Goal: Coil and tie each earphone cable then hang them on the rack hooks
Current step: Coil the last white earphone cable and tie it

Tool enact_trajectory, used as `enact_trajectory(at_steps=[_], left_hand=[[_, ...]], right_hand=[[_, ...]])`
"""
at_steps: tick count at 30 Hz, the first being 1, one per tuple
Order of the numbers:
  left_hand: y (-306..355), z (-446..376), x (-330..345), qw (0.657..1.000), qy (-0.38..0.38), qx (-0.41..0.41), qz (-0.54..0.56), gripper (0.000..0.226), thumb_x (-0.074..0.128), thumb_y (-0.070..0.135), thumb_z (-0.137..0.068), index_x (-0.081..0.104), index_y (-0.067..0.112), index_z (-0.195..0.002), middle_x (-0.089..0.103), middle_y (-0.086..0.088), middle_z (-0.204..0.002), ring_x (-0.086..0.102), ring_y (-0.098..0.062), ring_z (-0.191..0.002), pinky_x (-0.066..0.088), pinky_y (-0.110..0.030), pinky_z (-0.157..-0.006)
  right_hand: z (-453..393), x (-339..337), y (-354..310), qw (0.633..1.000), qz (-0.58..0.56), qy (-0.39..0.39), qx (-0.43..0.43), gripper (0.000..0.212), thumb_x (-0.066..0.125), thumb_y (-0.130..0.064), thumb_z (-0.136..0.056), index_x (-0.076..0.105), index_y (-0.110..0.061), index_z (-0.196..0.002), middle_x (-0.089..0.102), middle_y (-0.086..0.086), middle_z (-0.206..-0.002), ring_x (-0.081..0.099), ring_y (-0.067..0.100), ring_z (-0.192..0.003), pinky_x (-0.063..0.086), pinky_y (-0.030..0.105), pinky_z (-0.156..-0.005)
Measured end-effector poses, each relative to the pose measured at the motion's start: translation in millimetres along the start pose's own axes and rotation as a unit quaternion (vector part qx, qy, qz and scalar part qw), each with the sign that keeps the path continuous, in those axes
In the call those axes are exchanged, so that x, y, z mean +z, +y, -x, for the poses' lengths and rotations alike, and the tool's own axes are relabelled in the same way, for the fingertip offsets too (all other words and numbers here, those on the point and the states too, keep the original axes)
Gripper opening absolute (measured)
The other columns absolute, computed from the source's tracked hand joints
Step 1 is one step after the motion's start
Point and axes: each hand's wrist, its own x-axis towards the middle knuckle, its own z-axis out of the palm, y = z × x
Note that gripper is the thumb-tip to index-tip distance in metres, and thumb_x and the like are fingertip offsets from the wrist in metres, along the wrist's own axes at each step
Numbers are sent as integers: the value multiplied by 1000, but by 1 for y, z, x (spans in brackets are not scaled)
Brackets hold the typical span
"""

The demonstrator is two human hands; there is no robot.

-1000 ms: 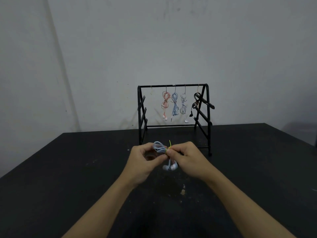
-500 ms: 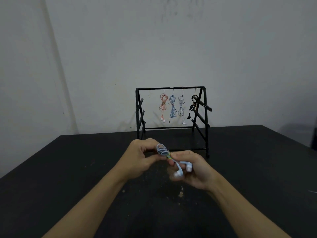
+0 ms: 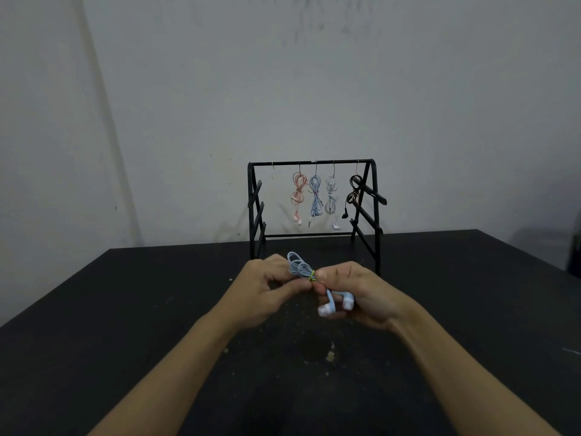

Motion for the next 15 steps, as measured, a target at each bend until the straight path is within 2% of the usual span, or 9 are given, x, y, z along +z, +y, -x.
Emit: enact_trajectory(at_steps=[2, 5, 7, 9, 11, 13, 15], left_hand=[[-1, 0, 0, 1000, 17, -12, 13, 17, 64, 33, -81, 74, 28, -95, 68, 20, -84, 60, -6, -84, 45, -14, -74], [0, 2, 1, 998, 31, -33, 32, 11, 67, 19, -82, 76, 23, -88, 67, 20, -78, 60, -5, -79, 46, -13, -70], [0, 3, 2, 997, 35, -49, 42, 13, 66, 14, -83, 76, 20, -86, 67, 10, -77, 59, -6, -75, 47, -15, -66], [-1, 4, 4, 994, 52, -75, 52, 13, 65, 12, -84, 77, 14, -84, 64, -3, -73, 56, -7, -68, 46, -19, -63], [-3, 4, 8, 990, 78, -100, 63, 13, 65, 11, -84, 77, 8, -80, 59, -6, -64, 51, -4, -61, 42, -20, -59], [-3, 4, 13, 982, 105, -126, 89, 15, 64, 10, -85, 76, 5, -78, 55, -2, -58, 48, -3, -58, 39, -18, -58], [-1, 5, 18, 976, 113, -145, 116, 18, 62, 10, -86, 75, 4, -76, 55, 1, -57, 47, -2, -58, 39, -16, -58]], right_hand=[[-2, 0, 2, 999, 30, 8, -14, 28, 55, -27, -88, 59, -10, -67, 38, 7, -55, 47, 8, -48, 50, 23, -62], [-2, 5, -1, 995, 90, 26, -30, 29, 49, -21, -92, 53, -6, -68, 37, 8, -56, 45, 7, -45, 44, 14, -53], [-5, 6, -2, 986, 151, 43, -46, 30, 44, -14, -96, 52, -6, -68, 39, 7, -53, 44, 2, -41, 39, 10, -47], [-9, 7, 0, 968, 230, 73, -64, 32, 44, -14, -98, 54, -10, -68, 45, 4, -53, 43, 1, -42, 36, 13, -46], [-14, 9, 7, 927, 341, 123, -99, 29, 47, -16, -97, 58, -10, -71, 49, 1, -56, 44, 2, -46, 37, 18, -49], [-18, 8, 17, 862, 456, 160, -151, 21, 52, -15, -94, 61, -6, -77, 48, -8, -60, 45, 2, -52, 41, 23, -55], [-20, 8, 24, 830, 500, 171, -179, 15, 54, -17, -89, 61, -7, -80, 50, -10, -64, 52, 9, -60, 46, 33, -61]])
